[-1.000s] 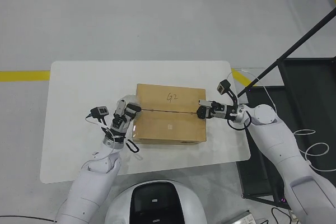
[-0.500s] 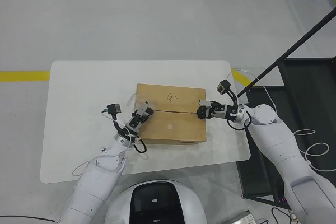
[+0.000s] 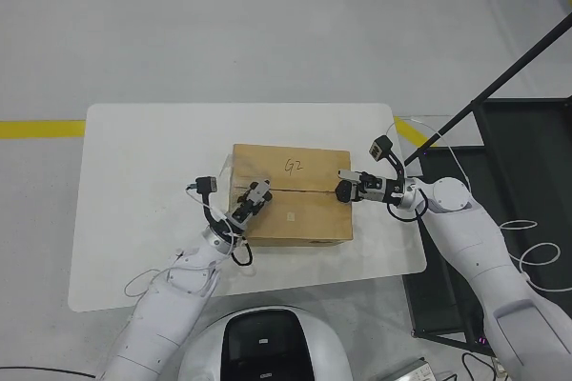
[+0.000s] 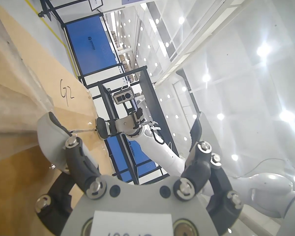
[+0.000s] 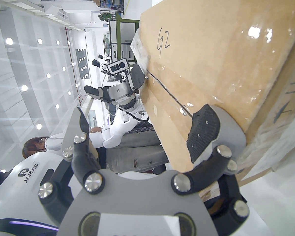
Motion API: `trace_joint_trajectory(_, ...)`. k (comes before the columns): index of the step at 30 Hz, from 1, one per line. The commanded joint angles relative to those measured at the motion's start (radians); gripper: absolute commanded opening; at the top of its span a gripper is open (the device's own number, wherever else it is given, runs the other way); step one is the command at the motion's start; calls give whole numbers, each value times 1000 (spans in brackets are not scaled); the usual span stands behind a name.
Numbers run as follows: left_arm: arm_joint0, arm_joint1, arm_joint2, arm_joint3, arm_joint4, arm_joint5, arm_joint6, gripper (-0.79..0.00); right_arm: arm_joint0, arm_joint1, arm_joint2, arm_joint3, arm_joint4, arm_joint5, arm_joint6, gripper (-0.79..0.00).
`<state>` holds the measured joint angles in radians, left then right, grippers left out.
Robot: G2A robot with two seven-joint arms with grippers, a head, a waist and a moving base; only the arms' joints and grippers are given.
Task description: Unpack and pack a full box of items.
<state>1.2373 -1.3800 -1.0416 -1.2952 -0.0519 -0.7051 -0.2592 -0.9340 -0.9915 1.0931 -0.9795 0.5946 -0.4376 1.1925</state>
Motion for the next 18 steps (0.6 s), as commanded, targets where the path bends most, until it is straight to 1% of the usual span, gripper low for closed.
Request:
trace_joint_trajectory(1, 18, 5, -19, -21, -16, -33, -5, 0, 0, 0, 0, 0, 0, 0, 0, 0)
trace_joint_trajectory(6, 75, 20, -87, -83, -50, -90, 2, 0, 0, 0, 0, 0, 0, 0, 0, 0)
trace_joint_trajectory(14, 140, 41, -193, -141, -100, -115, 13, 0, 0, 0, 0, 0, 0, 0, 0, 0)
trace_joint_trajectory(18, 168, 53, -258, -160, -118, -104, 14, 0, 0, 0, 0, 0, 0, 0, 0, 0)
